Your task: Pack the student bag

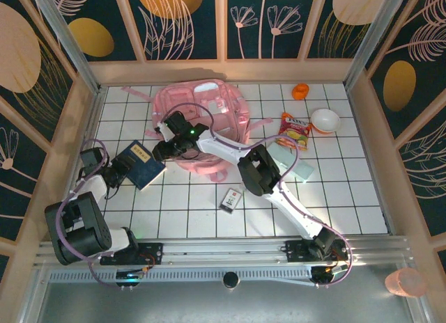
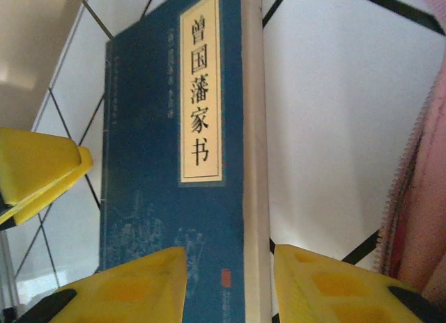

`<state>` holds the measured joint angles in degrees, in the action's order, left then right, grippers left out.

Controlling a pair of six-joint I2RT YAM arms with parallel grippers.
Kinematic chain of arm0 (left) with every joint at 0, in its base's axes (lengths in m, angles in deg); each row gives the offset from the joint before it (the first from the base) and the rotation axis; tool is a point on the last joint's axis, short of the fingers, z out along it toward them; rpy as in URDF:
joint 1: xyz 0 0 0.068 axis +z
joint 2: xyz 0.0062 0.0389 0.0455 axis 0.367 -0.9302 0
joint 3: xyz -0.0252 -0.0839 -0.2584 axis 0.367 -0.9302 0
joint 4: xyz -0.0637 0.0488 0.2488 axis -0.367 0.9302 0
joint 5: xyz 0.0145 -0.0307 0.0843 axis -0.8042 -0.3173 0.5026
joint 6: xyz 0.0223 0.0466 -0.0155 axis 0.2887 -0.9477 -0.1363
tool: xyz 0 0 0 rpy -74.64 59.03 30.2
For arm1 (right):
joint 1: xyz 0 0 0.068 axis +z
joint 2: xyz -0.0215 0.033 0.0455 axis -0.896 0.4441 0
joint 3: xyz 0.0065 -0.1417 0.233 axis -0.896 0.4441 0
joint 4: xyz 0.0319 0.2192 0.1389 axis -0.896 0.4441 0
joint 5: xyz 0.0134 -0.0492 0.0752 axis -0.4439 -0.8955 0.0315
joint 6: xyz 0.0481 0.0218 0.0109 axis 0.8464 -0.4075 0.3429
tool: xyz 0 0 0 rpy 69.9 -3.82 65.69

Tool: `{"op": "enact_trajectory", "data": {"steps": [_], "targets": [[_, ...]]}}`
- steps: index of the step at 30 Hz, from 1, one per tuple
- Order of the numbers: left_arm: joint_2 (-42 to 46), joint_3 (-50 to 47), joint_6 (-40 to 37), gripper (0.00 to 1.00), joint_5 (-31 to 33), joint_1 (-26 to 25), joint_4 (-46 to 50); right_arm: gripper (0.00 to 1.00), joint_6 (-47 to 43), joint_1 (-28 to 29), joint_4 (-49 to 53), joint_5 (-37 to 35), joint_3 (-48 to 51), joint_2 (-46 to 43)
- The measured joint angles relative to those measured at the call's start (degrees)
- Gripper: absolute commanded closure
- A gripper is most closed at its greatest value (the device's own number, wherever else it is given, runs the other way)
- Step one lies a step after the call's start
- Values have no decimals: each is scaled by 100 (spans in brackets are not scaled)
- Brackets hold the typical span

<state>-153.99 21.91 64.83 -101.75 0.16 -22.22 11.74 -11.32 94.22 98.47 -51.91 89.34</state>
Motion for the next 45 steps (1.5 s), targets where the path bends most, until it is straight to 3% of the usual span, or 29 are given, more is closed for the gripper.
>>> {"op": "enact_trajectory", "data": {"steps": [14, 31, 39, 45], "targets": [[-151, -258, 20, 48, -66, 22, -173, 74, -664, 96, 238, -262, -111, 127], [-382, -289, 271, 50, -826, 24, -848, 85, -1047, 157, 525, -907, -334, 240], [-382, -278, 492, 50, -992, -262, -1246, 87, -1150, 24, 584, -1043, -374, 245], [-393, -240, 756, 50, -1821, -691, -1641, 88, -1150, 28, 514, -992, -378, 251]]}}
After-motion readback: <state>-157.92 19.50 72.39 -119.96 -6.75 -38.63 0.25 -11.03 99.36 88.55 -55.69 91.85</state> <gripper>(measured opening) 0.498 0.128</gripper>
